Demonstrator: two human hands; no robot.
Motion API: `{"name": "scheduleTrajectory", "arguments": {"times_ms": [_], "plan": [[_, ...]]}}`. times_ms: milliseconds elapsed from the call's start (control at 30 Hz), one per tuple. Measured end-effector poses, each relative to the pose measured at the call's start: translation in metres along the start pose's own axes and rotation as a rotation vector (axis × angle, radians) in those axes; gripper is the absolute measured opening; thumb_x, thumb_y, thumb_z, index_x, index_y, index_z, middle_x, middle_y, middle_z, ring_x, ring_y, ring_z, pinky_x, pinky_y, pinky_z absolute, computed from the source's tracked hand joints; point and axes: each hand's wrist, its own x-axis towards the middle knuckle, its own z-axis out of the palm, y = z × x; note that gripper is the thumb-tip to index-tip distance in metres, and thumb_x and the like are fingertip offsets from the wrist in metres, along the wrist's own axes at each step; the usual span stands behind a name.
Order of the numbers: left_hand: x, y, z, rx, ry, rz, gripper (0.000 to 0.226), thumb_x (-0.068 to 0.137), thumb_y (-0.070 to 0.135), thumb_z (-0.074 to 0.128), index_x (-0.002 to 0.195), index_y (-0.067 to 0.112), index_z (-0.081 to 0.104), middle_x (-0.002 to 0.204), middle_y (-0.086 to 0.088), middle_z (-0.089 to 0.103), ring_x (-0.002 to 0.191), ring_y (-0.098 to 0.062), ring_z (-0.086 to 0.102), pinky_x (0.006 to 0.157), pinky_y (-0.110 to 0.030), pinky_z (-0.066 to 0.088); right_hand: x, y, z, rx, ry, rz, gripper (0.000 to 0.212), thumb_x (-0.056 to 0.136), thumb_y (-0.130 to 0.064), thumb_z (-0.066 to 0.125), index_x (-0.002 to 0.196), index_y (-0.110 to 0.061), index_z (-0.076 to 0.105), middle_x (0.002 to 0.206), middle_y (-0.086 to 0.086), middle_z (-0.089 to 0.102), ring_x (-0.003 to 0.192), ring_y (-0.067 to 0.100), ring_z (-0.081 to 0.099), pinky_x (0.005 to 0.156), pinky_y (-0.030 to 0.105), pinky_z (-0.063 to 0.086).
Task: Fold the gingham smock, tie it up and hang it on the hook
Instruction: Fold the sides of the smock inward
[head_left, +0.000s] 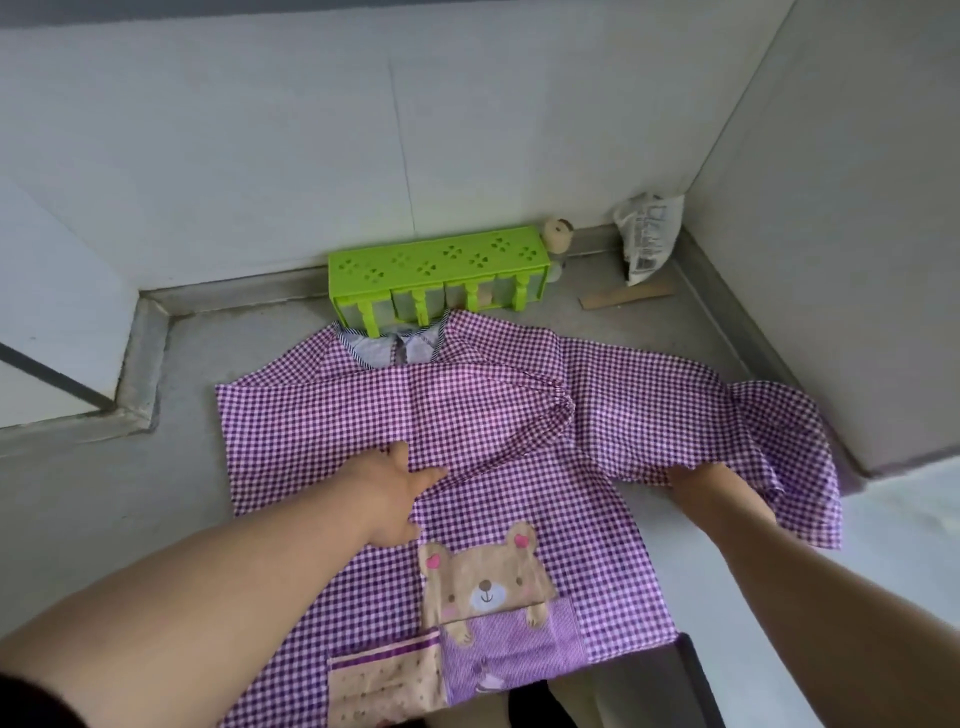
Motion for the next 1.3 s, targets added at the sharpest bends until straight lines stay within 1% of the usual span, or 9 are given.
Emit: {"name": "scheduleTrajectory", "arguments": {"times_ms": [167,267,367,567,700,767,1000,1100,1300], "plan": [[0.004,0.006,-0.004,-0.031,-0.041,-0.039,0.090,0.098,0.064,0.058,0.165,0.050,-0.001,0.172,-0.012,0.010,0.147,-0.039,0.041,0.113,-0.048,0.049,0.030,0.029,0.002,0.131,0.099,0.134,0.085,0.090,-0.056,0.059,0.160,-0.019,0.030,0.162,0.016,0.034,0.147,0.041,0.033,0.117,0.053,0.034],[0.005,0.010,-0.007,-0.029,-0.060,-0.051,0.090,0.098,0.064,0.058,0.165,0.051,-0.001,0.173,-0.011,0.007,0.147,-0.038,0.042,0.112,-0.048,0.050,0.023,0.029,-0.006,0.574,0.240,0.100,0.041,0.076,-0.039,0.067,0.112,-0.019,0.067,0.116,0.018,0.069,0.100,0.034,0.063,0.083,0.043,0.054],[0.005,0.009,-0.008,-0.036,-0.057,-0.061,0.089,0.098,0.066,0.056,0.164,0.054,-0.002,0.175,-0.011,0.004,0.152,-0.039,0.036,0.117,-0.050,0.045,0.023,0.026,-0.014,1.036,0.301,0.089,0.014,0.087,-0.018,0.069,0.099,-0.013,0.063,0.083,0.009,0.060,0.079,0.024,0.055,0.060,0.030,0.042],[0.001,-0.003,-0.004,-0.088,0.005,-0.025,0.083,0.096,0.072,0.052,0.161,0.060,0.002,0.176,-0.011,0.004,0.157,-0.037,0.026,0.125,-0.049,0.034,0.036,0.013,-0.032,0.928,0.303,-0.044,0.046,0.099,-0.034,0.050,0.131,-0.003,0.063,0.129,0.024,0.066,0.122,0.038,0.061,0.103,0.040,0.047],[0.000,-0.008,0.001,-0.125,0.026,-0.028,0.082,0.096,0.073,0.050,0.162,0.057,0.003,0.177,-0.010,-0.001,0.161,-0.037,0.016,0.129,-0.050,0.025,0.007,-0.043,-0.067,1.148,0.307,-0.123,0.037,0.102,-0.019,0.052,0.133,-0.002,0.062,0.111,0.017,0.069,0.081,0.006,0.067,0.068,0.009,0.049],[-0.001,-0.012,0.005,-0.184,0.043,-0.038,0.084,0.096,0.073,0.050,0.163,0.055,0.003,0.178,-0.007,-0.003,0.163,-0.035,0.012,0.130,-0.051,0.022,-0.017,-0.088,-0.076,1.318,0.411,-0.186,0.048,0.091,-0.013,0.062,0.139,-0.016,0.060,0.111,0.005,0.070,0.084,-0.002,0.067,0.077,0.011,0.054],[-0.005,-0.042,0.024,-0.438,0.228,-0.106,0.087,0.098,0.065,0.054,0.168,0.036,0.012,0.177,0.002,0.015,0.160,-0.025,0.024,0.129,-0.047,0.027,-0.115,-0.175,0.021,-0.081,0.426,-1.253,0.070,0.085,-0.006,0.050,0.148,-0.034,0.038,0.135,0.004,0.062,0.103,0.033,0.066,0.086,0.046,0.054],[-0.008,-0.065,0.044,-0.468,0.283,-0.187,0.091,0.092,0.069,0.052,0.167,0.027,0.023,0.174,-0.003,0.026,0.157,-0.027,0.032,0.127,-0.046,0.031,-0.109,-0.172,0.068,-0.526,0.189,-1.314,0.073,0.086,-0.014,0.051,0.151,-0.036,0.027,0.133,0.001,0.063,0.103,0.030,0.067,0.087,0.049,0.055],[-0.023,-0.100,0.082,-0.606,0.280,-0.312,0.066,0.096,0.060,0.057,0.147,0.019,0.054,0.152,-0.007,0.053,0.136,-0.027,0.054,0.114,-0.042,0.045,-0.086,-0.164,0.094,-0.402,-0.083,-1.030,0.048,0.093,-0.014,0.045,0.135,-0.036,0.045,0.142,0.000,0.061,0.122,0.027,0.061,0.105,0.043,0.049]]}}
